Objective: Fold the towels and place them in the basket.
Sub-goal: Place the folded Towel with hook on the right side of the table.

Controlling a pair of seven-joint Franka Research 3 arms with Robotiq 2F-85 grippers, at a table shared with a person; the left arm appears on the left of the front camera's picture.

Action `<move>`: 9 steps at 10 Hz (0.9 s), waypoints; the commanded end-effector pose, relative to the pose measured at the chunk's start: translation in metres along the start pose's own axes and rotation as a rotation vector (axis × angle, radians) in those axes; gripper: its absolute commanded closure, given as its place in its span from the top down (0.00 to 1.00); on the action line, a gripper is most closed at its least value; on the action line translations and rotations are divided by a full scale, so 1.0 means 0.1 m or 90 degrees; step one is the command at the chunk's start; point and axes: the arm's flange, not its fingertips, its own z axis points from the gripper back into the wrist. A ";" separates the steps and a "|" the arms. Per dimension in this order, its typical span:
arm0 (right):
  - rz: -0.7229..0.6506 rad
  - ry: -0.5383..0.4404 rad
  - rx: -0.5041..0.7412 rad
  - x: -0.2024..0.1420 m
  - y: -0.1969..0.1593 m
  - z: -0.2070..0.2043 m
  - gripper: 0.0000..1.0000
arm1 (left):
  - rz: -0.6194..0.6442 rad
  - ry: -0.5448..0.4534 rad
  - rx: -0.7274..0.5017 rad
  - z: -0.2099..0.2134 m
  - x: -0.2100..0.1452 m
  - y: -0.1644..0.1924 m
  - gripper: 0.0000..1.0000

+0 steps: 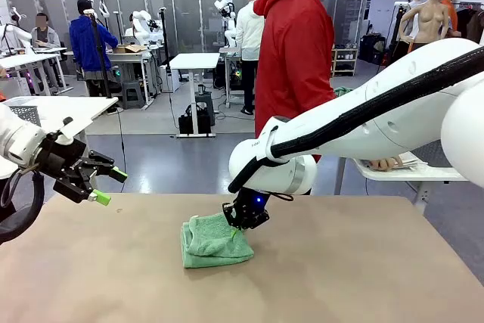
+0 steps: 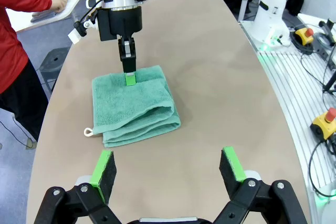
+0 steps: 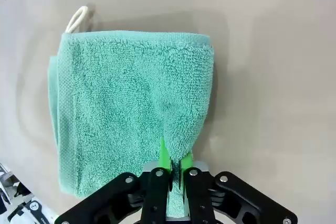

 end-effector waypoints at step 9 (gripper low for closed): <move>-0.050 -0.102 0.009 -0.45 -2.92 1.06 0.07 | 0.000 0.006 0.000 0.00 0.00 0.00 1.00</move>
